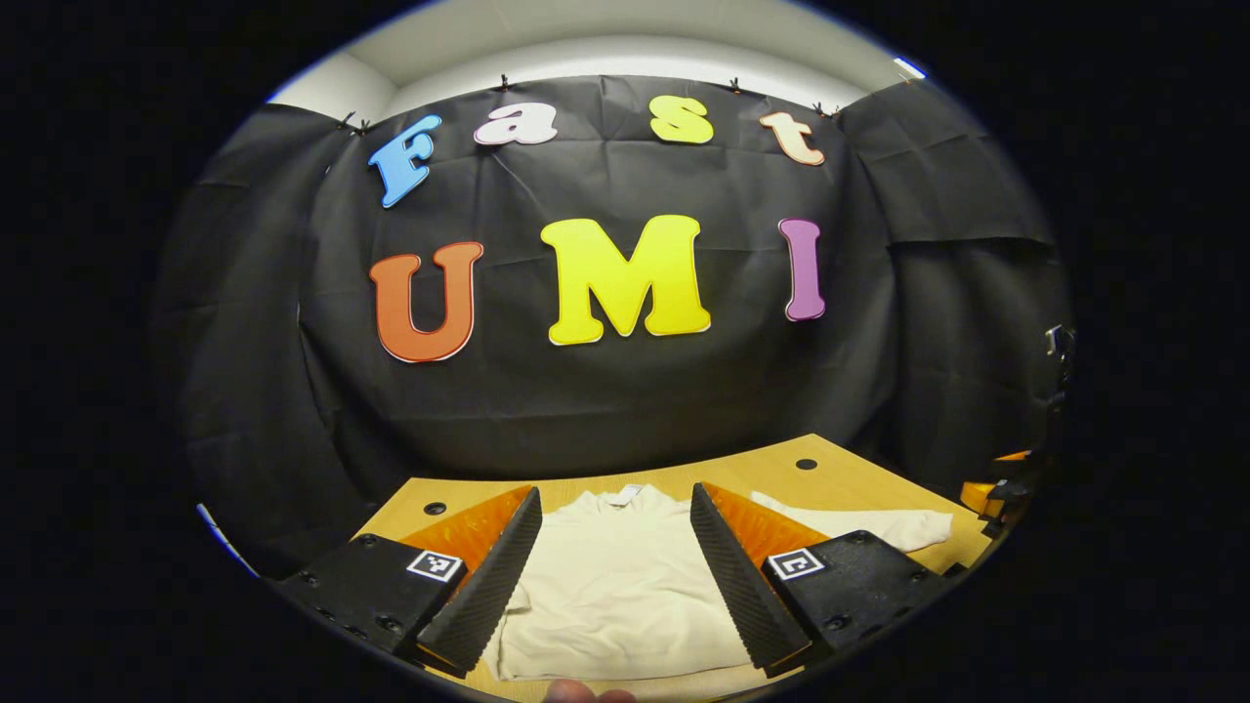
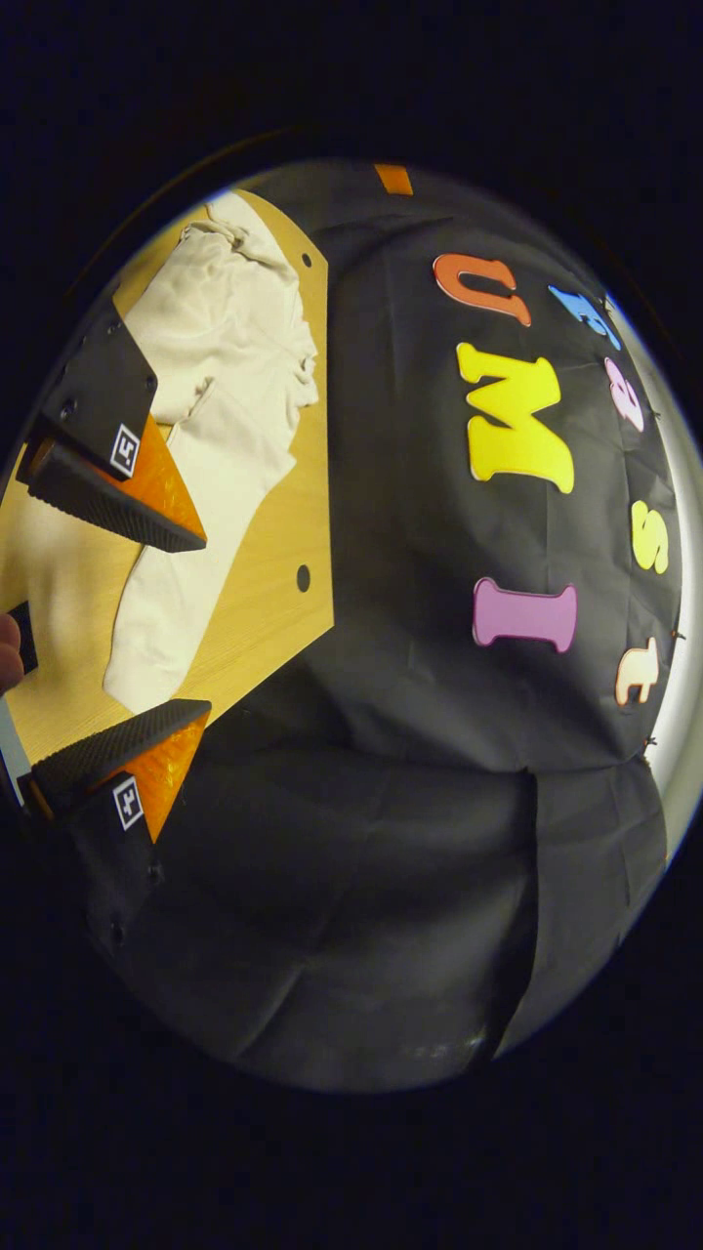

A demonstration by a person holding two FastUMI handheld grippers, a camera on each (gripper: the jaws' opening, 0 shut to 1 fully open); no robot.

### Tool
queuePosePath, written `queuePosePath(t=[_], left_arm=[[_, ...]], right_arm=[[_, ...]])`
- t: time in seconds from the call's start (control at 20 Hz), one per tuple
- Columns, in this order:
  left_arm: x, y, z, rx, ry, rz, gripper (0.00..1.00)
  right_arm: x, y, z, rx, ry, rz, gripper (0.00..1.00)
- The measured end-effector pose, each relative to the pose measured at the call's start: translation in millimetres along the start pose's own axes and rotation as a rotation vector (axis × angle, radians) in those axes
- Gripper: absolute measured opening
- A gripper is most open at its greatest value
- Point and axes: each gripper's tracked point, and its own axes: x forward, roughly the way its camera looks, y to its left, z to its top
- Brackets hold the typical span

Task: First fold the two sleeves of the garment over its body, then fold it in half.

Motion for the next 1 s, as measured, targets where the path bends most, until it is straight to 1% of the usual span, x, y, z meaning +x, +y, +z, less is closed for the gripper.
queuePosePath(t=[0.1, 0.2, 0.3, 0.4, 0.55, 0.6, 0.65, 0.7, 0.75, 0.8, 0.85, 0.9, 1.0], left_arm=[[-1.9, -4.3, -8.9, 0.003, 0.035, -0.004, 0.97], [-4.1, -3.1, -13.0, 0.014, 0.055, 0.007, 0.98], [-5.7, -0.9, -14.2, 0.028, 0.065, 0.02, 0.99], [-6.4, 2.0, -15.8, 0.036, 0.071, 0.031, 0.99], [-7.2, 8.1, -18.8, 0.047, 0.084, 0.052, 1.0], [-7.1, 9.2, -19.5, 0.043, 0.088, 0.054, 1.0], [-6.7, 6.2, -17.8, 0.029, 0.08, 0.041, 1.0], [-7.1, 4.8, -15.6, 0.026, 0.075, 0.036, 1.0], [-6.4, 6.1, -14.6, 0.034, 0.071, 0.036, 1.0], [-6.0, 7.7, -14.1, 0.041, 0.072, 0.038, 1.0], [-6.4, 9.1, -15.9, 0.039, 0.072, 0.038, 1.0], [-6.9, 10.5, -18.6, 0.032, 0.077, 0.039, 1.0], [-6.2, 15.3, -20.4, 0.022, 0.084, 0.047, 1.0]], right_arm=[[27.8, -13.5, -32.3, 0.031, 0.114, -0.008, 0.94], [50.7, -28.3, -63.3, 0.075, 0.224, -0.033, 0.95], [74.4, -43.7, -85.4, 0.094, 0.286, -0.062, 0.95], [87.3, -48.2, -94.3, 0.083, 0.311, -0.075, 0.95], [101.7, -44.4, -99.6, 0.09, 0.338, -0.07, 0.95], [105.1, -44.5, -104.8, 0.087, 0.35, -0.078, 0.94], [108.0, -43.0, -107.8, 0.092, 0.36, -0.082, 0.95], [109.3, -41.8, -110.5, 0.111, 0.369, -0.079, 0.94], [109.2, -43.3, -111.1, 0.138, 0.369, -0.079, 0.95], [108.7, -44.3, -113.4, 0.155, 0.363, -0.08, 0.94], [108.0, -45.5, -116.6, 0.151, 0.373, -0.083, 0.95], [105.4, -44.5, -120.1, 0.144, 0.391, -0.072, 0.94], [107.6, -44.1, -117.3, 0.153, 0.387, -0.054, 0.77]])
